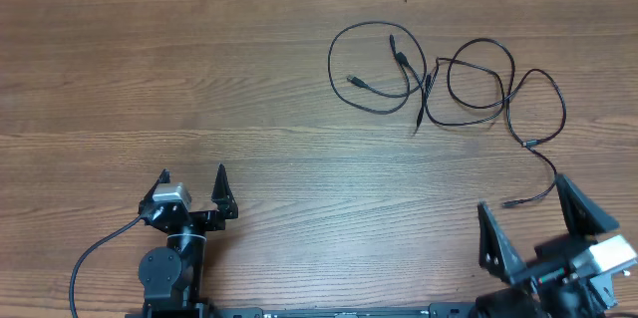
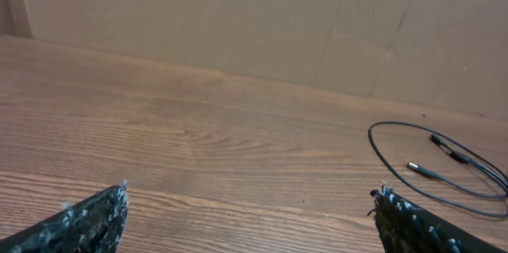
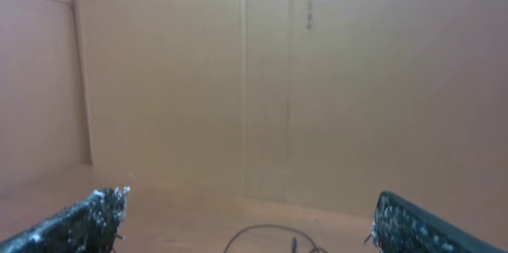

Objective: Untangle cables

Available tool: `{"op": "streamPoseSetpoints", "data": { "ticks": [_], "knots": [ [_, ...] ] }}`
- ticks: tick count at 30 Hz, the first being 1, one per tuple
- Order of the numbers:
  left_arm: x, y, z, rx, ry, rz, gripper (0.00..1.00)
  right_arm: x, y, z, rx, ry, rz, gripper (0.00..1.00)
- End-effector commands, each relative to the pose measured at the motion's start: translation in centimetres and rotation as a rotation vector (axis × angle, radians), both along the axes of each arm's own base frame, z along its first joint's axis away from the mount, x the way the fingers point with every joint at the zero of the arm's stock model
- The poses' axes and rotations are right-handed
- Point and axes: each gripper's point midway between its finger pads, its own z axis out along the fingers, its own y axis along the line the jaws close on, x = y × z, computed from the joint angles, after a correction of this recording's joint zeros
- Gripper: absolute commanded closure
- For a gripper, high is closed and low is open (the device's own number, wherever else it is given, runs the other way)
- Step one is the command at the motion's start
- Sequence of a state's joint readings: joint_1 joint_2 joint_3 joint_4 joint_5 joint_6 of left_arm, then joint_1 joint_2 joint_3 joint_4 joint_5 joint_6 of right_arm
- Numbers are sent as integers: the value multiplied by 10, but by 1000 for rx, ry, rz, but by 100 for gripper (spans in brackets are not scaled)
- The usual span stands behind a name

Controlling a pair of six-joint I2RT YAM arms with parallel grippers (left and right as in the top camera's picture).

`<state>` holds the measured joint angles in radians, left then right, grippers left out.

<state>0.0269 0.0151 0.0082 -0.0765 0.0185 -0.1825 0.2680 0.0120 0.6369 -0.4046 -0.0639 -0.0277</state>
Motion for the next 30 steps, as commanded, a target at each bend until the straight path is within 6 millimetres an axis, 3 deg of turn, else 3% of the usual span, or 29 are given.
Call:
{"op": "streamPoseSetpoints", "data": {
  "ticks": [1,6,15,25,30],
  "knots": [
    [0,2,0,19,-5,7,0,17,3,-10,15,-46,-5,0],
    [0,2,0,19,-5,7,0,36,8,-22,48,-197,-4,0],
    [0,2,0,19,-5,6,1,45,6,-54,59,-324,-23,0],
    [0,2,0,19,-5,6,1,71,-12,-94,94,-147,-84,0],
    [0,2,0,19,-5,6,1,86,-16,-129,78,8,-109,0]
  ]
}}
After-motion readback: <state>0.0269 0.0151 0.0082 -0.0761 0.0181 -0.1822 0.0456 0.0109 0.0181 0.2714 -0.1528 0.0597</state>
